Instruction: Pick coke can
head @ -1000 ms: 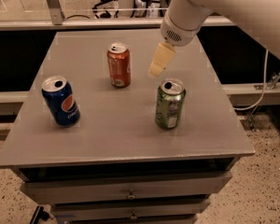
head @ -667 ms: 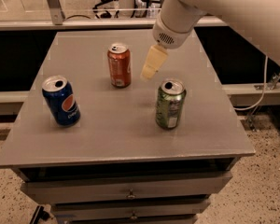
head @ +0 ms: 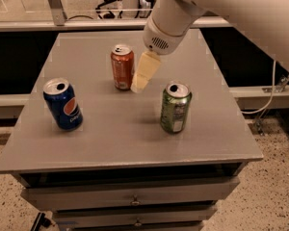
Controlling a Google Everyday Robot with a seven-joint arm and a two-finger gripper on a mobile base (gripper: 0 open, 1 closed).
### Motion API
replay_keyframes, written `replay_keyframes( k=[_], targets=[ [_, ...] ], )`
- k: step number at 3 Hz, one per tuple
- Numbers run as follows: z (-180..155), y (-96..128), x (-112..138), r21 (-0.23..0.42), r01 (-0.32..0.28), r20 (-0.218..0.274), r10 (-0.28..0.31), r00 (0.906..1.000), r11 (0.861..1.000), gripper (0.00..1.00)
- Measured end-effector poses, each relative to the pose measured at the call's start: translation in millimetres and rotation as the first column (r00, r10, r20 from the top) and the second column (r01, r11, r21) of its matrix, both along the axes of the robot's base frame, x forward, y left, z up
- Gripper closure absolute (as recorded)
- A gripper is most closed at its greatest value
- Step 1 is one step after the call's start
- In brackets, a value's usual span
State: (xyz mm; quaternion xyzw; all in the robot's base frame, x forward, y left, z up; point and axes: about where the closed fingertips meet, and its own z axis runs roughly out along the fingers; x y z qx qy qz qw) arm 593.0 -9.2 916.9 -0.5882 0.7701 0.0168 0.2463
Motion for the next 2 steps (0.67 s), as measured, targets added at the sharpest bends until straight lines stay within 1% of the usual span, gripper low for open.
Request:
replay_keyframes(
  k=[1, 2],
  targets=[
    [0.4, 22.6, -20.8, 0.028, -0.054, -0.022, 0.055, 0.9983, 0.998, 0.00],
    [1.2, 34.0, -25.2, 0.048, -0.054, 0.000, 0.054, 0.9985, 0.997, 0.00]
  ],
)
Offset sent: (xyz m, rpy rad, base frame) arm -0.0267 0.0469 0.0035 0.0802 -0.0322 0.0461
